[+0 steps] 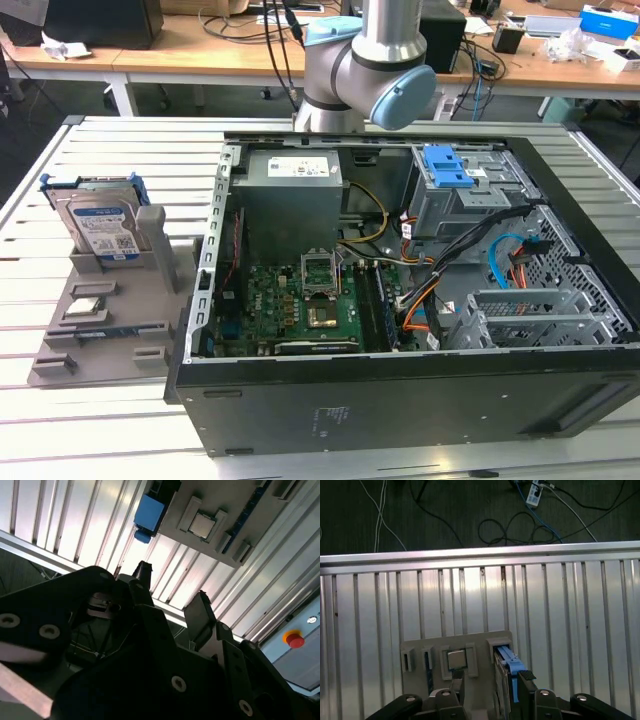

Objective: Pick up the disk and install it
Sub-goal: 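Pick up the disk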

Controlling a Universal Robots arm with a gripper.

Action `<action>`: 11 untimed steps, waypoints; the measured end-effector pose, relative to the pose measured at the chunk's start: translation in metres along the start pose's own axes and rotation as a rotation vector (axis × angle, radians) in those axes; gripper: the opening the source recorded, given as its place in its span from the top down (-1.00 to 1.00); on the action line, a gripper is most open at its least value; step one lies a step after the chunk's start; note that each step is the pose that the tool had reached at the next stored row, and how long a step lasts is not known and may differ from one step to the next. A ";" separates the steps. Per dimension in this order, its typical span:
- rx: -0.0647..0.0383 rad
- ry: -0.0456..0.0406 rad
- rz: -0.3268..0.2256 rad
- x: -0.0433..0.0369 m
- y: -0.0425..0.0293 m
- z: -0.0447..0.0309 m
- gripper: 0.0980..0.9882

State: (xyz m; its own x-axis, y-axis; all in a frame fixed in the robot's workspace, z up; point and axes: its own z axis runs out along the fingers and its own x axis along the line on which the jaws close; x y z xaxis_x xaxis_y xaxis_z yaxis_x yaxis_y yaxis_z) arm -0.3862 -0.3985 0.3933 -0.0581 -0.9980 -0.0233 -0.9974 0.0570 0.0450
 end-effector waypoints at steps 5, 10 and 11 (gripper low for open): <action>0.000 0.0013 0.000 -0.0177 -0.0082 0.0001 0.00; 0.000 0.0032 0.000 -0.0243 -0.0133 0.0002 0.00; 0.000 0.0044 0.000 -0.0260 -0.0154 0.0004 0.00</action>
State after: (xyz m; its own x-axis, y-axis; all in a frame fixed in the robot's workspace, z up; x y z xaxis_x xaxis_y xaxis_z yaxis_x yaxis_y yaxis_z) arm -0.3693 -0.3735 0.3928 -0.0579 -0.9981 -0.0189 -0.9974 0.0570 0.0449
